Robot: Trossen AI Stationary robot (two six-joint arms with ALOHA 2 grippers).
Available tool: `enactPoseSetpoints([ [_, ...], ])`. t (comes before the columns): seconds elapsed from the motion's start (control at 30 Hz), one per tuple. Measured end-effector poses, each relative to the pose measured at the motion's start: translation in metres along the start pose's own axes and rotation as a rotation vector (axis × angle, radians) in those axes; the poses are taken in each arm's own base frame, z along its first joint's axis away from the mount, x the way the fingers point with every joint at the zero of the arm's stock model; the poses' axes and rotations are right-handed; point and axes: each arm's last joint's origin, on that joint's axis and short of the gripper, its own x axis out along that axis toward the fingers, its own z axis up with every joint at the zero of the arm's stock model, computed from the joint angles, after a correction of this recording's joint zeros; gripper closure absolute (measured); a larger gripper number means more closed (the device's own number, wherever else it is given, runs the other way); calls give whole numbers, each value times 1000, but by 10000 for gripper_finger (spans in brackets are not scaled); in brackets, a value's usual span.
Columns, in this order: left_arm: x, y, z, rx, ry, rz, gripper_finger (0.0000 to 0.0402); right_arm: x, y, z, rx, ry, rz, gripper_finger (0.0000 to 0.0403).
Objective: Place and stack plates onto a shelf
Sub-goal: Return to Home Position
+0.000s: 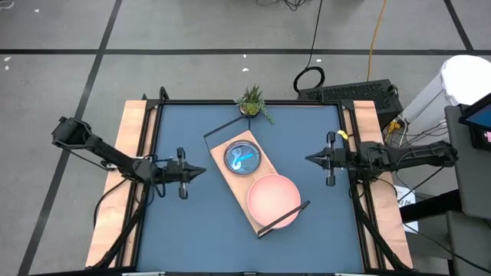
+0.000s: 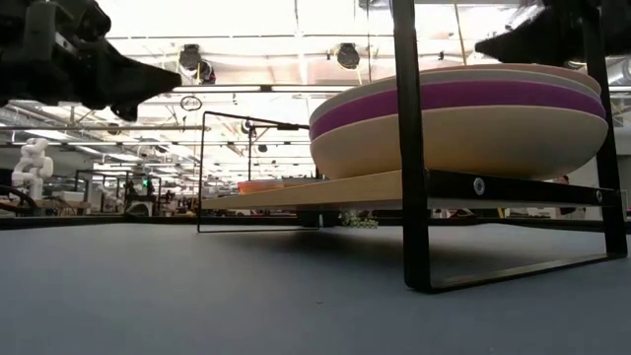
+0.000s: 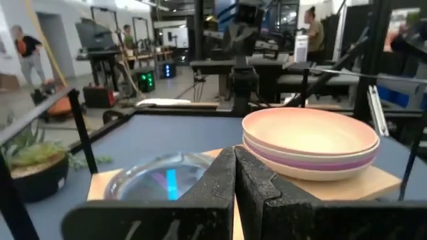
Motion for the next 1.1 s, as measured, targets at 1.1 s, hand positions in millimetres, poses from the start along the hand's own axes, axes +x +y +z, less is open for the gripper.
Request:
enactPoseSetpoints([
  [1.1, -11, 27, 18, 110, -59, -123, 399, 1, 13, -46, 23, -140, 132, 403],
])
